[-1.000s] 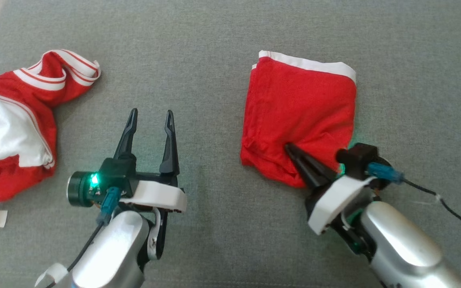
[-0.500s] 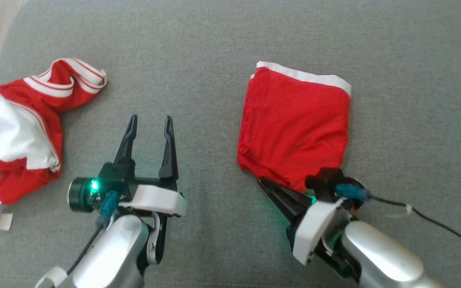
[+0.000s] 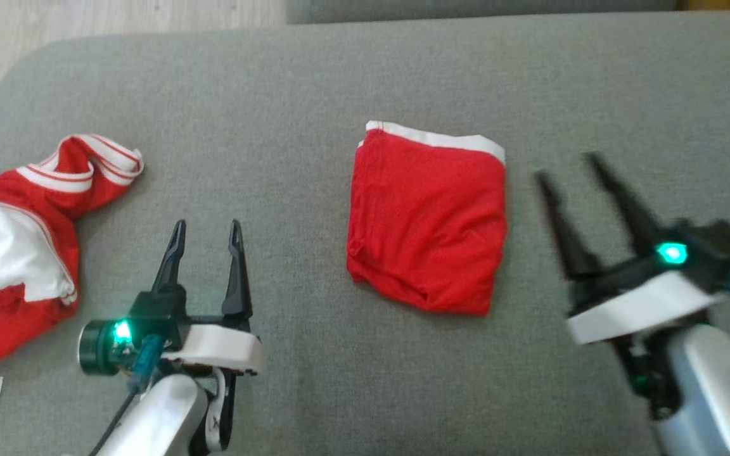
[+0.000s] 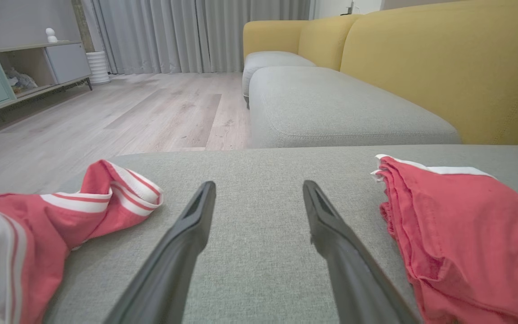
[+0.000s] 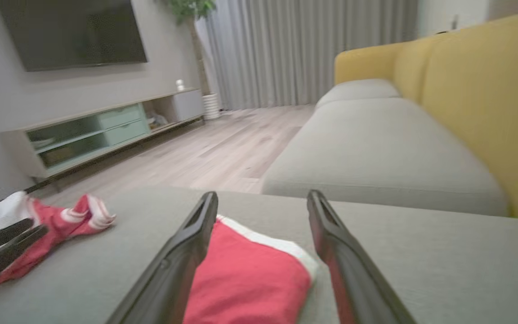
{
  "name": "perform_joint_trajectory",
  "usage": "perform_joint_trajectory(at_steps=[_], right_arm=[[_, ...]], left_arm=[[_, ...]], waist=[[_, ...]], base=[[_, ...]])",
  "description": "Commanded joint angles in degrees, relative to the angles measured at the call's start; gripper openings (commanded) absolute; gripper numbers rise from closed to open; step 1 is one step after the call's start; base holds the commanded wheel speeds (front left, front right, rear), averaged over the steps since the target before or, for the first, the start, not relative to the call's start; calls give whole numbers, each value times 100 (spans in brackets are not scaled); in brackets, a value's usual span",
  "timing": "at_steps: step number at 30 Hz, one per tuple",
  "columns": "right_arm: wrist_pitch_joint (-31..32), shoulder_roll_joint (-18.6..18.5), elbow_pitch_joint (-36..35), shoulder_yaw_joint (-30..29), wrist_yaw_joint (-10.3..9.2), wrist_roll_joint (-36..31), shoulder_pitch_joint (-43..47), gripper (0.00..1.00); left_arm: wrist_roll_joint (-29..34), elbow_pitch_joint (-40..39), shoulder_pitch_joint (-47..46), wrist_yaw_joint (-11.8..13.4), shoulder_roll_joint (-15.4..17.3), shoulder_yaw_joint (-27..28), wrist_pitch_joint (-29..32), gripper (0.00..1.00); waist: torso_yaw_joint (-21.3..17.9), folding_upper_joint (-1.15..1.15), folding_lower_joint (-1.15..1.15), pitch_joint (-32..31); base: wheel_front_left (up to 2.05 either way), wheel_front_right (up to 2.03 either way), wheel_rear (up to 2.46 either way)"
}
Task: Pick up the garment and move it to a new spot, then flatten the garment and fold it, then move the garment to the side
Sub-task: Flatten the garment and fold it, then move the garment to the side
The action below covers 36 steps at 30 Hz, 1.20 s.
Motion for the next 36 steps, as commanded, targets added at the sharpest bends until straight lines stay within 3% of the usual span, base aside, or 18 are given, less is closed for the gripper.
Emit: perform_joint_trajectory(at_steps=[1, 5, 10, 20, 36], right_arm=[[56, 100, -293, -171, -4, -156, 128, 100], [273, 442, -727, -1099, -4, -636, 562, 100], [536, 681, -1082, -1559, -4, -934, 1046, 100], [842, 897, -1336, -1568, -4, -1129, 1739, 100], [1018, 1001, -1406, -1530, -4, -922, 1918, 100]], left_arm=[[-50, -193, -89, 51, 176, 272, 22, 100], [-60, -290, 6, 142, 290, 332, 68, 100], [-72, -420, 234, 227, 503, 367, 176, 100], [-59, -700, 821, 397, 884, 276, 481, 100], [-88, -970, 958, 471, 1014, 213, 653, 100]], waist=[[-10, 0, 1, -85], [-3, 0, 1, -250], [-36, 0, 1, -472], [-100, 0, 1, -885], [-90, 0, 1, -996]], base=[[0, 0, 0], [0, 0, 0], [0, 0, 0], [0, 0, 0], [0, 0, 0]])
